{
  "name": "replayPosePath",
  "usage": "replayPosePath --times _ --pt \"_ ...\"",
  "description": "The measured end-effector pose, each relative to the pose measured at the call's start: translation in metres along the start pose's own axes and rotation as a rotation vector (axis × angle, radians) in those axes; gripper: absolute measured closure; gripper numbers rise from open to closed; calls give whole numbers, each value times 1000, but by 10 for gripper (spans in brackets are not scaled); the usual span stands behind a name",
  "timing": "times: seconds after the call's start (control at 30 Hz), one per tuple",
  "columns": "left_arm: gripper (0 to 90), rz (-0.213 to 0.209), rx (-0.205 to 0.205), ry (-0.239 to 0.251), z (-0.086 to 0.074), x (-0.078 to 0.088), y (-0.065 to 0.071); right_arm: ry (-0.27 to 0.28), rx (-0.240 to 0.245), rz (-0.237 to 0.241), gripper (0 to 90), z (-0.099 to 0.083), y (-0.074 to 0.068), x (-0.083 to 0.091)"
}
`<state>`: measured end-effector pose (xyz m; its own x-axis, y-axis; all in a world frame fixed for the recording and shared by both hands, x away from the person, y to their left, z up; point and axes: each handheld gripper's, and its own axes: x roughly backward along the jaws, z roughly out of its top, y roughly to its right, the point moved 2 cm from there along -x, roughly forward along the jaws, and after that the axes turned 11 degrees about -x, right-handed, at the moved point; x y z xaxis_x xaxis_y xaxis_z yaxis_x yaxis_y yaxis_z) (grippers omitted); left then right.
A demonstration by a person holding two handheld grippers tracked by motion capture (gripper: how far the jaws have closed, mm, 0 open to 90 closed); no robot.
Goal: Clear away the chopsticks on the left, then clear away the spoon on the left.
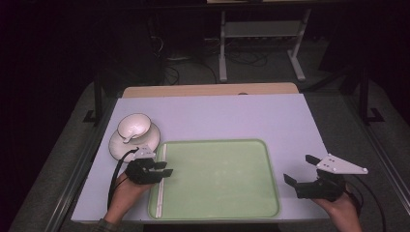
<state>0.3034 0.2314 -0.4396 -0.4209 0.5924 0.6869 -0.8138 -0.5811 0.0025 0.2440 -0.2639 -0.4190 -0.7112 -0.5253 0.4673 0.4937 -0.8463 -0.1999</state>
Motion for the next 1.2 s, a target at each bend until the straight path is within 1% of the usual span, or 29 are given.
replayPosePath --times 0.1,0.17,0.27,0.3,0.5,0.67,0.87,0.97,1.07,1.1,1.2 --pt "366 4 19 25 1 3 -5 -1 2 2 0 0 -1 0" --pt "285 -3 28 27 2 5 -7 -1 5 3 0 0 -1 -1" --pt "217 3 30 18 4 7 -12 -2 6 4 0 0 -1 -2" --pt "201 5 29 22 4 7 -13 -2 6 3 0 1 -1 -2" --pt "198 9 38 35 8 12 -24 -5 3 4 0 0 -1 -2" --pt "199 29 49 55 12 18 -33 -7 6 5 0 0 -2 -3" --pt "250 62 48 81 18 25 -43 -8 6 5 0 1 -2 -5" --pt "332 80 52 90 19 30 -49 -7 4 4 0 1 -2 -4" --pt "431 107 56 84 19 34 -56 -7 5 5 0 1 -3 -4" --pt "469 113 57 84 18 35 -58 -8 5 5 0 1 -3 -4" --pt "629 137 65 90 17 42 -65 -6 5 4 0 1 -2 -4"
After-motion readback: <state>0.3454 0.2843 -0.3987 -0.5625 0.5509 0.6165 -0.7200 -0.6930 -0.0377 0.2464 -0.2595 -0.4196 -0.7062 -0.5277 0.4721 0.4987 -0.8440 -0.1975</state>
